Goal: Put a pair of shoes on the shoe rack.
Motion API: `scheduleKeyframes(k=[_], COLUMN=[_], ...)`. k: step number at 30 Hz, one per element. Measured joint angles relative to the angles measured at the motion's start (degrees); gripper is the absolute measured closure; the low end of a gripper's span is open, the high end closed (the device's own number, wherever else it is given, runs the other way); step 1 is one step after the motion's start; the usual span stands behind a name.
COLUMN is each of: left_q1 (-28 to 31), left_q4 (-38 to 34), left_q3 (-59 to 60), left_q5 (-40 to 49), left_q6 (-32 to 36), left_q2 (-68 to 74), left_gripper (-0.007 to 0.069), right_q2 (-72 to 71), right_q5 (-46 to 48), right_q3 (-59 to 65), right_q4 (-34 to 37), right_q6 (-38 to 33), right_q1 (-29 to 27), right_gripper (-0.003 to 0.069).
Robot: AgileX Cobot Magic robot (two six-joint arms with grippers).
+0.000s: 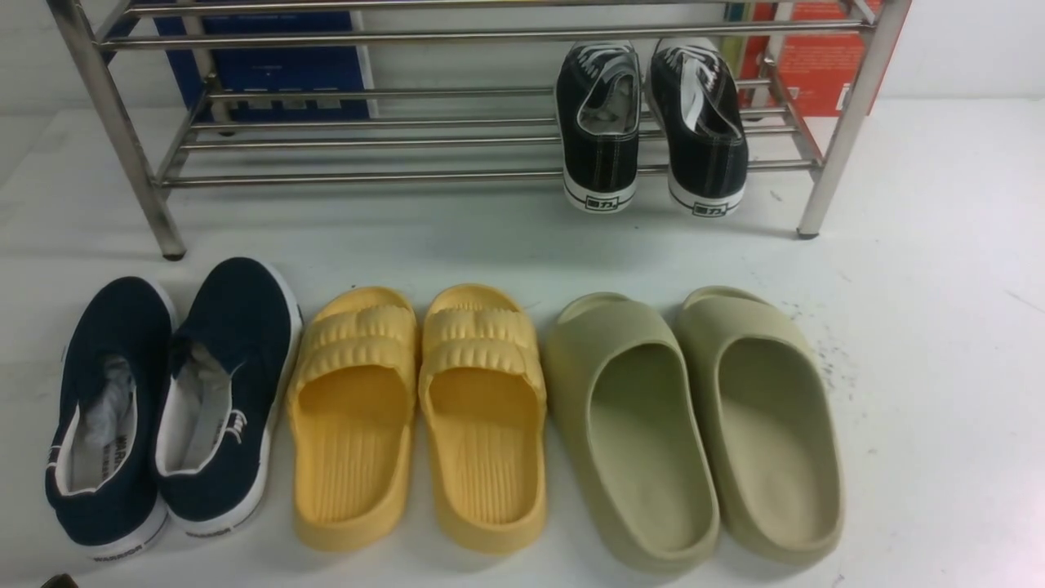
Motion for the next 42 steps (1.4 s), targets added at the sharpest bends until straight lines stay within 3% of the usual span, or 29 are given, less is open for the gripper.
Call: scheduleKeyframes(k=[9,42], left_q1=[0.0,0.0], left_q4=[0.0,0.0], left_q3=[0.0,0.0], left_q5=[-0.1,0.0], left_q6=[0.0,0.0], left_q2=[0.0,0.0], left_gripper=[0.0386,0.0386], right_q2=[-12.9,-13.0], right_q5=[-0.4,-0.1], right_q3=[10.0,10.0], right_q4=[-3.1,-3.5], right_q6=[0.0,-1.3], right_q1=[-2.0,-0.9], right_gripper=[0.0662,0.0649])
